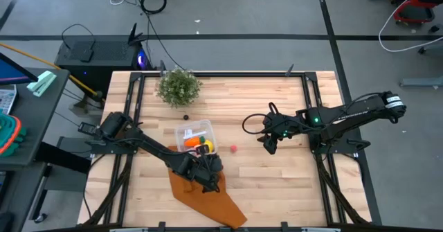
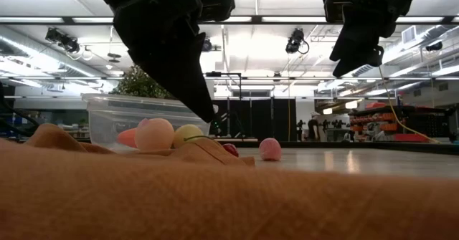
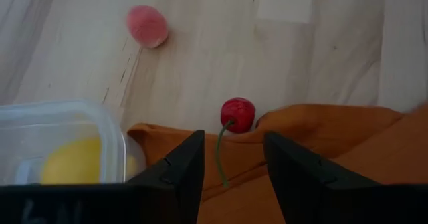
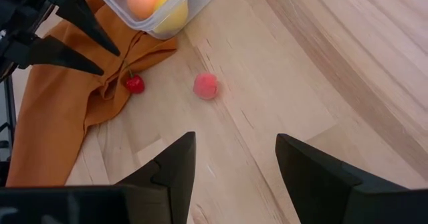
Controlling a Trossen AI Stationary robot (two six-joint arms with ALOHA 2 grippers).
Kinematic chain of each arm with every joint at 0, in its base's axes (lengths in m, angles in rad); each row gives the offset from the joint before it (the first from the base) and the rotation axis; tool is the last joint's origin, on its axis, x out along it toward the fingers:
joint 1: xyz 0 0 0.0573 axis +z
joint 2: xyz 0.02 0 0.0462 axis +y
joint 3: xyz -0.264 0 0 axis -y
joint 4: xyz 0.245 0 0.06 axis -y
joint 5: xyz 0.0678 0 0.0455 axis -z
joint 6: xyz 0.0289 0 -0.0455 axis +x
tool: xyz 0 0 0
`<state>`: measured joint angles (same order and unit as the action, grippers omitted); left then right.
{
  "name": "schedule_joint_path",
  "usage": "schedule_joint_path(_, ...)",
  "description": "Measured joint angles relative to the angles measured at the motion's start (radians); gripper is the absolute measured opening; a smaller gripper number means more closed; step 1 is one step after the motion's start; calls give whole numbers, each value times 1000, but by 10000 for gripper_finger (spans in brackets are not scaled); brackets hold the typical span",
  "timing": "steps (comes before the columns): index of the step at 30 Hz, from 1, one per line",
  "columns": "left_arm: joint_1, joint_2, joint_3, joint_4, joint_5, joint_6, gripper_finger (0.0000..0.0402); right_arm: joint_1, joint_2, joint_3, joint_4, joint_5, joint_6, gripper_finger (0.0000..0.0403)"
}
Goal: Pick and placing Produce into tupperware
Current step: Put the red cherry into the bin
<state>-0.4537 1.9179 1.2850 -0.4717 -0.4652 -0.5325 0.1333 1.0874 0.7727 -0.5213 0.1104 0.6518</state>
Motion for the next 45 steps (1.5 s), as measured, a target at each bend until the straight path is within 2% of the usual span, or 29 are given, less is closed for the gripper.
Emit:
schedule_joint_path(8, 0, 48, 0, 29, 48, 2, 162, 0, 0, 0, 4, 0, 1, 173)
schedule_joint_path(18, 4, 47, 0, 29, 24, -12, 148, 0, 0, 0, 7, -1, 2, 173)
schedule_joint_path(33, 3, 46, 0, 26, 51, -14, 85, 0, 0, 0, 7, 8, 1, 173)
schedule_joint_path(42, 3, 45, 0, 25, 52, -17, 10, 0, 0, 0, 7, 8, 2, 173)
schedule_joint_path(45, 3, 45, 0, 25, 52, -34, 7, 0, 0, 0, 7, 9, 2, 173)
